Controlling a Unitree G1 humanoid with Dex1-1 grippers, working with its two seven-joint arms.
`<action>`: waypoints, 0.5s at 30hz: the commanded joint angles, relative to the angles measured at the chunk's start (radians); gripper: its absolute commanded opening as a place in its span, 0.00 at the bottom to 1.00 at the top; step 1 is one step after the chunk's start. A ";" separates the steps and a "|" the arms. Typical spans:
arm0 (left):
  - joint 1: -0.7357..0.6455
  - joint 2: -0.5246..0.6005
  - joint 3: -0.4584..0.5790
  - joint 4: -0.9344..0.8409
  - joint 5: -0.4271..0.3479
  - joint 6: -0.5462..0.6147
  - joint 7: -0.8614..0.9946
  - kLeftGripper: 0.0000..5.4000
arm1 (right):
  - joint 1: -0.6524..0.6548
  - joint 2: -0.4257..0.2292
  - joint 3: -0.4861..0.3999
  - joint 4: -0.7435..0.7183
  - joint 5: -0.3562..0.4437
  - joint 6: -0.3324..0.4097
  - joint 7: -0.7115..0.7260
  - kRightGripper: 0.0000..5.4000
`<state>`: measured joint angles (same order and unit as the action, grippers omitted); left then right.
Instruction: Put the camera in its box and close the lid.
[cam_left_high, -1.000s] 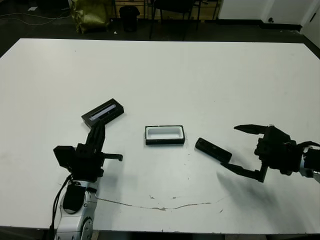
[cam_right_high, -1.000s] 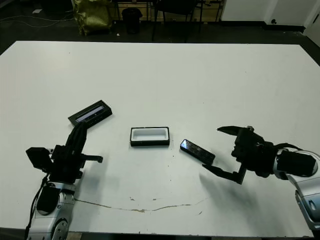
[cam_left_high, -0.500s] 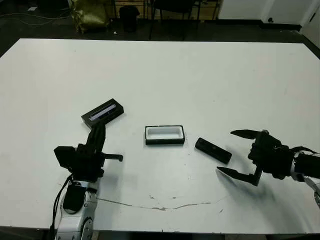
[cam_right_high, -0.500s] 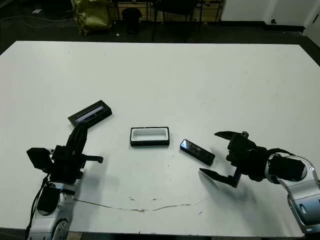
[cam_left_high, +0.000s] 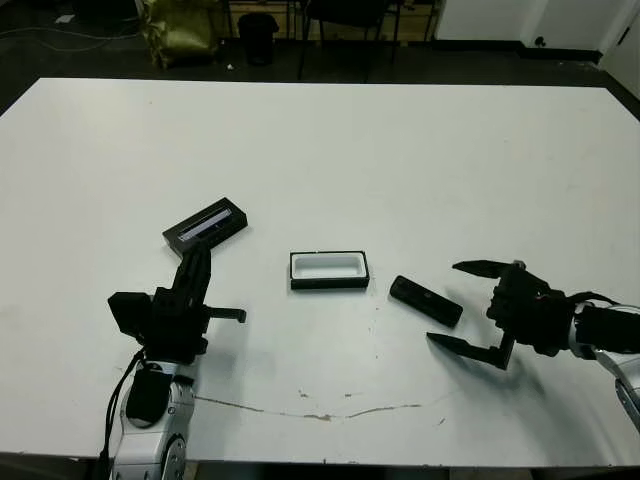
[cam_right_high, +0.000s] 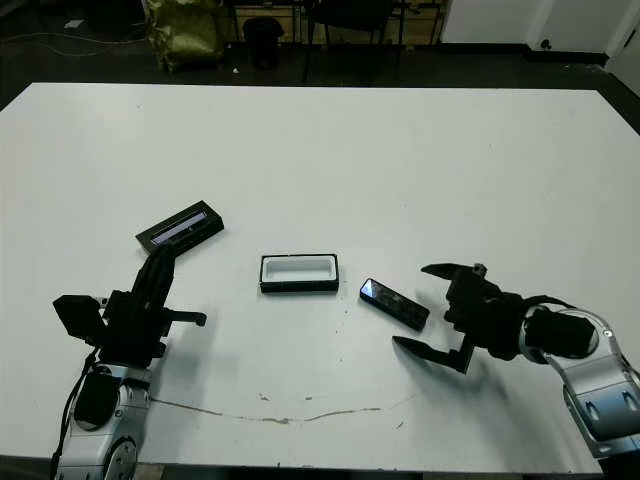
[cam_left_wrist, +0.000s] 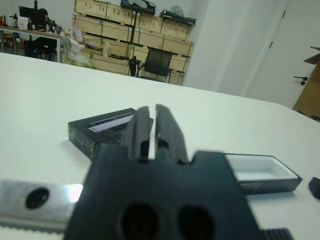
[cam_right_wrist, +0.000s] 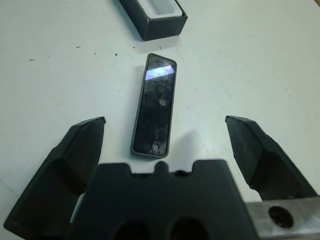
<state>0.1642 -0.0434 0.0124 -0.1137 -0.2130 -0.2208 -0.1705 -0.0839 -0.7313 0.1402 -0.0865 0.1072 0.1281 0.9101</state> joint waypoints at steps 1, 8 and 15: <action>0.011 0.004 0.003 0.011 0.006 0.009 0.005 0.00 | 0.024 0.018 0.035 0.089 -0.036 -0.048 0.005 0.93; 0.012 0.003 0.004 0.014 -0.006 0.010 -0.001 0.00 | 0.015 0.065 0.047 0.222 -0.026 -0.133 0.007 0.64; 0.014 -0.001 0.004 0.011 -0.013 0.012 0.001 0.00 | 0.025 0.058 0.065 0.199 -0.034 -0.106 0.005 0.62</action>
<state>0.1651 -0.0440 0.0123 -0.1129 -0.2180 -0.2210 -0.1704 -0.1131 -0.6652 0.1604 0.0955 0.1231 -0.0339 0.9056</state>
